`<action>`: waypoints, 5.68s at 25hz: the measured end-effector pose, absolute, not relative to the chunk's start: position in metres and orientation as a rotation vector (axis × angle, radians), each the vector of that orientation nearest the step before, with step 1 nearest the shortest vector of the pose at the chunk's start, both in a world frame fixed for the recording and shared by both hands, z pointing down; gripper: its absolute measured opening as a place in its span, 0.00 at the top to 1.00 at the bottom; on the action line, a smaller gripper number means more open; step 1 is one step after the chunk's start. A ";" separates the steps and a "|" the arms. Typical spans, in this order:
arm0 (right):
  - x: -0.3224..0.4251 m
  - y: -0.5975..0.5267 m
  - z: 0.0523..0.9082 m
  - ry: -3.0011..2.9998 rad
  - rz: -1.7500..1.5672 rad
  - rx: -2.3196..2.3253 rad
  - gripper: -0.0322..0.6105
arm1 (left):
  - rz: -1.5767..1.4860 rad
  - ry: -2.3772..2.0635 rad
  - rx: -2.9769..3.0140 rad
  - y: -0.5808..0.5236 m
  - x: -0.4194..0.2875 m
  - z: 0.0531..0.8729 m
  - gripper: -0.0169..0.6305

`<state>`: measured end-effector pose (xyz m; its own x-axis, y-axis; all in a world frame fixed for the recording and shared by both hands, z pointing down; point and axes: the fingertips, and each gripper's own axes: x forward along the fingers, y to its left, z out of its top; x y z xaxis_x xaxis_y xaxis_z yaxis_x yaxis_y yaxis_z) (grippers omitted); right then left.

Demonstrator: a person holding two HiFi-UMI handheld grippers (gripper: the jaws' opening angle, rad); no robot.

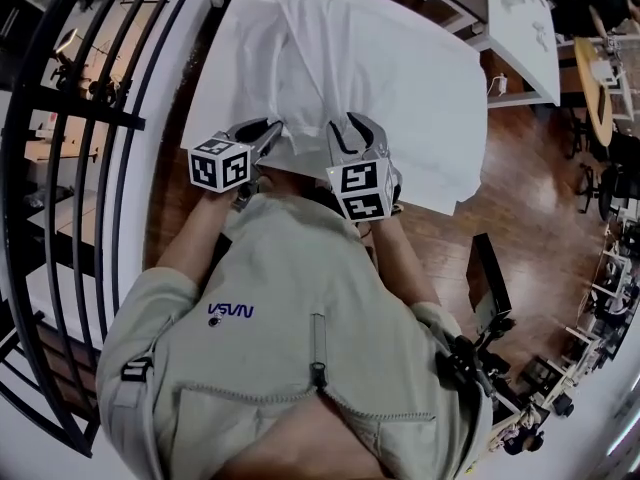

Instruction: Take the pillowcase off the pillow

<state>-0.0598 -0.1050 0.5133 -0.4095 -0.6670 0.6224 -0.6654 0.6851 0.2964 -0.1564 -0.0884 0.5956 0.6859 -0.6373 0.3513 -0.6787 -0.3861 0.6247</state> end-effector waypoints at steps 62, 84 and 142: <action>-0.049 -0.056 0.542 -2.145 0.158 1.145 0.93 | 0.431 -1.149 2.594 -0.068 -0.134 0.546 0.91; 0.032 -0.054 0.540 -2.044 0.419 1.093 0.77 | 0.195 -1.107 2.531 -0.053 -0.154 0.504 0.70; -0.025 -0.276 0.540 -2.085 0.007 0.955 0.94 | 0.526 -1.192 2.322 -0.203 -0.117 0.546 0.67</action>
